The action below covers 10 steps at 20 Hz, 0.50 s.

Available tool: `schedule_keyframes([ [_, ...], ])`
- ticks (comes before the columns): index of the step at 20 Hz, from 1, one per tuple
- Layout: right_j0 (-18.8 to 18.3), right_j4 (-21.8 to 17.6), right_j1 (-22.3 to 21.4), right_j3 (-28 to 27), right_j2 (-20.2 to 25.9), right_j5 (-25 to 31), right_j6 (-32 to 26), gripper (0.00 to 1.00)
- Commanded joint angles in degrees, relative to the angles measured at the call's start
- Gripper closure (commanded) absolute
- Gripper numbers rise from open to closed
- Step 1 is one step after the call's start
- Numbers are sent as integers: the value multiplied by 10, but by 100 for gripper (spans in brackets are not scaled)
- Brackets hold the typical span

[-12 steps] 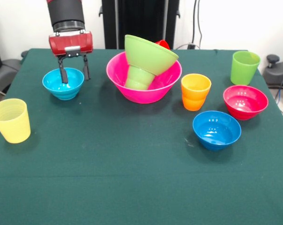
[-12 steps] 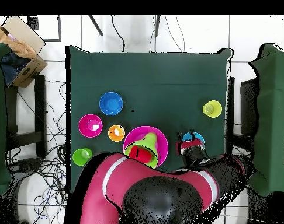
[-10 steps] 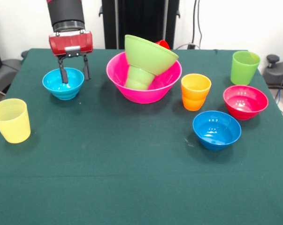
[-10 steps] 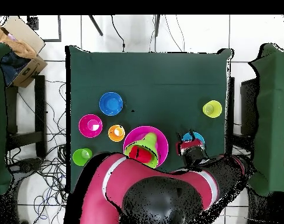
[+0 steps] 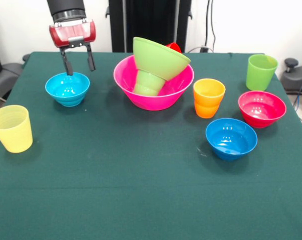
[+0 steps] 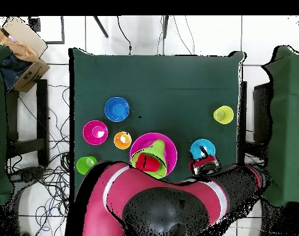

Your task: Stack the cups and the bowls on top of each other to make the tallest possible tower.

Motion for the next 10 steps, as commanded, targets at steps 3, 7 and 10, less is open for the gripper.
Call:
schedule_keyframes([
  [3,-12,-28,3,-51,61,63,56,0],
  [7,-14,-20,1,-48,64,63,46,0],
  [10,-15,-16,0,-44,65,61,33,0],
])
